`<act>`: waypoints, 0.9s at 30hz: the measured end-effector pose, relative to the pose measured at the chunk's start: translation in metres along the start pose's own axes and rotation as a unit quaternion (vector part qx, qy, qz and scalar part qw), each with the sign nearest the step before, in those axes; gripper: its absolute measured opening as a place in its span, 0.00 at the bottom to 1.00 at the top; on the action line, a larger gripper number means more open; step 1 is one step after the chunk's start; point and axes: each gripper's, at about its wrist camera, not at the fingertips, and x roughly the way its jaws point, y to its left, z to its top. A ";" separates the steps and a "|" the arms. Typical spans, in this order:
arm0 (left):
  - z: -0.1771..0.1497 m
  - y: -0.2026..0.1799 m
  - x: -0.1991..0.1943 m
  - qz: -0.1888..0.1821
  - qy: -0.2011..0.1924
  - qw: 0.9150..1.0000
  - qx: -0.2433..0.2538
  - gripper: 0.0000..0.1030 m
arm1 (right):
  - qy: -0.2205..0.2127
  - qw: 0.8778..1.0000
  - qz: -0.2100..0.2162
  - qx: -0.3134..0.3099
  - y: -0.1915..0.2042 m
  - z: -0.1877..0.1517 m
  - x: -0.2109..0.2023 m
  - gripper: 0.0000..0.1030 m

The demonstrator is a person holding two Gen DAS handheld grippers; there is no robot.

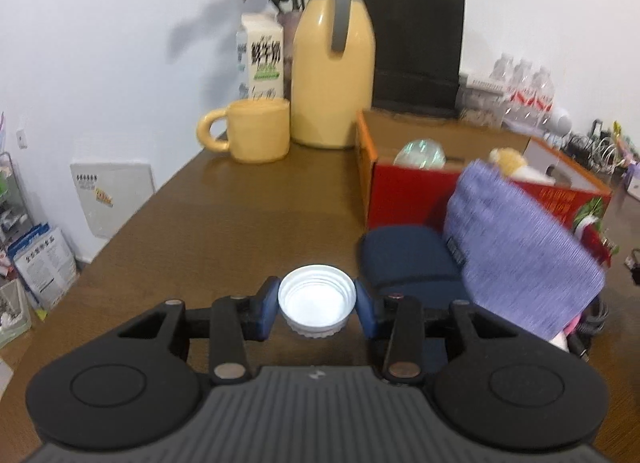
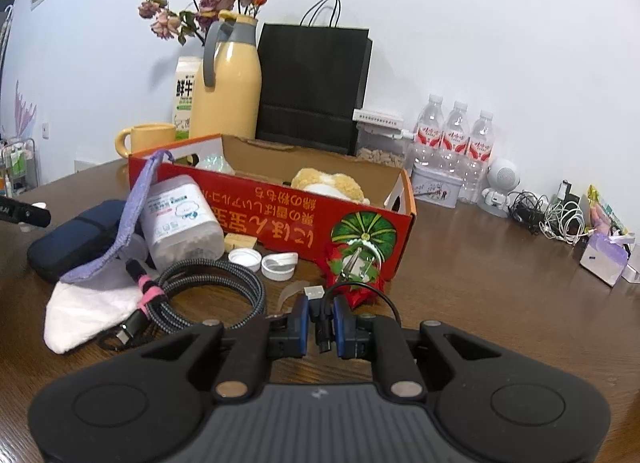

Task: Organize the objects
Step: 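Lower both held items into the cardboard box and open both tools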

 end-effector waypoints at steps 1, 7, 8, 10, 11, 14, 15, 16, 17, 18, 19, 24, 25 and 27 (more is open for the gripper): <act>0.005 -0.002 -0.002 -0.004 -0.009 1.000 0.001 0.40 | -0.007 1.000 0.000 -0.001 0.001 0.001 0.000 0.12; 0.037 -0.018 -0.007 -0.030 -0.058 0.998 0.011 0.40 | -0.033 0.999 0.007 -0.008 0.009 0.016 0.002 0.12; 0.042 -0.022 -0.007 -0.034 -0.066 0.997 0.013 0.40 | -0.040 0.999 0.009 -0.009 0.011 0.022 0.002 0.12; 0.053 -0.029 -0.006 -0.041 -0.080 0.996 0.016 0.40 | -0.051 0.999 0.012 -0.014 0.014 0.033 0.004 0.12; 0.058 -0.034 -0.005 -0.045 -0.087 0.995 0.018 0.40 | -0.057 0.998 0.013 -0.019 0.017 0.039 0.006 0.12; 0.075 -0.049 0.001 -0.062 -0.106 0.992 0.024 0.40 | -0.070 0.997 0.021 -0.026 0.024 0.057 0.016 0.12; 0.081 -0.054 0.004 -0.065 -0.111 0.991 0.025 0.40 | -0.074 0.997 0.023 -0.027 0.027 0.063 0.019 0.12; 0.085 -0.058 0.007 -0.067 -0.114 0.991 0.027 0.40 | -0.078 0.996 0.026 -0.028 0.029 0.069 0.022 0.12; 0.090 -0.063 0.011 -0.071 -0.118 0.990 0.028 0.40 | -0.083 0.996 0.029 -0.029 0.032 0.075 0.027 0.12; 0.094 -0.067 0.015 -0.073 -0.121 0.990 0.028 0.40 | -0.086 0.995 0.031 -0.029 0.035 0.082 0.031 0.12; 0.098 -0.071 0.020 -0.075 -0.123 0.989 0.028 0.40 | -0.088 0.995 0.034 -0.027 0.037 0.088 0.036 0.12; 0.113 -0.081 0.053 -0.072 -0.117 0.990 0.013 0.40 | -0.087 0.995 0.042 -0.013 0.045 0.115 0.071 0.12; 0.114 -0.082 0.061 -0.069 -0.113 0.991 0.007 0.40 | -0.084 0.995 0.044 -0.009 0.046 0.118 0.079 0.12; 0.116 -0.081 0.076 -0.066 -0.107 0.992 -0.006 0.40 | -0.075 0.996 0.048 0.001 0.047 0.122 0.096 0.12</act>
